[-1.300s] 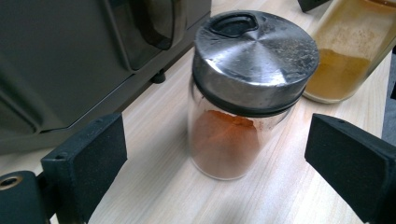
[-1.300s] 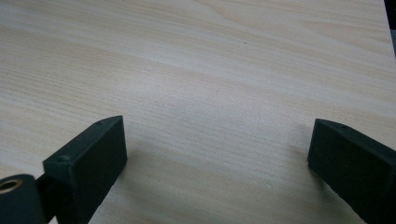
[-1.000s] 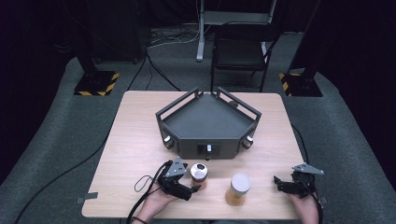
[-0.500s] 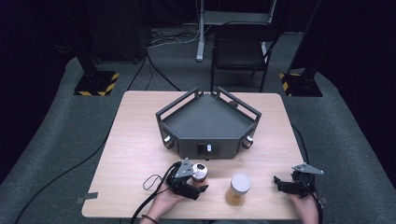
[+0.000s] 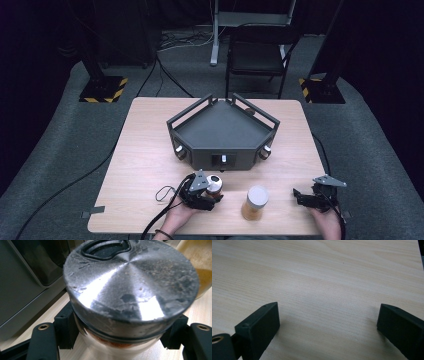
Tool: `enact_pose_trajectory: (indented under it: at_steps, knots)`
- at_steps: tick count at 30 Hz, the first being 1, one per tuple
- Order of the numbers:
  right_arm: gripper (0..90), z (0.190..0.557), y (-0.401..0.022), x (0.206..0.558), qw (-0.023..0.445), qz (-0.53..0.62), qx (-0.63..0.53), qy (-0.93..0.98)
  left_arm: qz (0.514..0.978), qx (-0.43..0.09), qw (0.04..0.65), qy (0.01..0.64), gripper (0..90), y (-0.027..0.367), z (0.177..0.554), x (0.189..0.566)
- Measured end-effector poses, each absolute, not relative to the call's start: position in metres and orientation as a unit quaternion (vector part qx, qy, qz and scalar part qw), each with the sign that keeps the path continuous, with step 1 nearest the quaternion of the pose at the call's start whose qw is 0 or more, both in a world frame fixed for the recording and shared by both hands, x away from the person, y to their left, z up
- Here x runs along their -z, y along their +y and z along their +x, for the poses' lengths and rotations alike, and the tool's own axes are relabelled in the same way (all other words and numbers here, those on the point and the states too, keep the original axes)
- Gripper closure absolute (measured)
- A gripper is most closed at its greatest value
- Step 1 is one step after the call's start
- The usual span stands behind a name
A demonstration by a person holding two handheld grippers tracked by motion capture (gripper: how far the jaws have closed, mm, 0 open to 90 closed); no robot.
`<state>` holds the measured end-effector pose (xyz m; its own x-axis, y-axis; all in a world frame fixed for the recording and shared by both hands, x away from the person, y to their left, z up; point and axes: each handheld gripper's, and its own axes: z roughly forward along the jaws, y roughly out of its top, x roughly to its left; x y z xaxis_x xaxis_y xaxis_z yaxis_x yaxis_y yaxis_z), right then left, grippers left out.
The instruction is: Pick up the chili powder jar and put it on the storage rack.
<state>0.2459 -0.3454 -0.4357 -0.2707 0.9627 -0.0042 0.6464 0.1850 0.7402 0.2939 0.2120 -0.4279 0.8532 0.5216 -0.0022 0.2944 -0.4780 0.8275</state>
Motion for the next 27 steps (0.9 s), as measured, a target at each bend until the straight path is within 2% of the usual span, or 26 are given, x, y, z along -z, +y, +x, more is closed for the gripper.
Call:
enact_pose_trajectory:
  at_steps: [12, 27]
  knots:
    - [3.4, 0.246, -0.345, 0.436, 0.246, 0.552, -0.321, 0.729, 0.848, -0.13, 0.451, 0.249, 30.4, 0.214, 0.291, 0.424]
    - [3.3, 0.246, -0.345, 0.436, 0.246, 0.551, -0.321, 0.73, 0.836, -0.146, 0.461, 0.258, 30.5, 0.229, 0.287, 0.401]
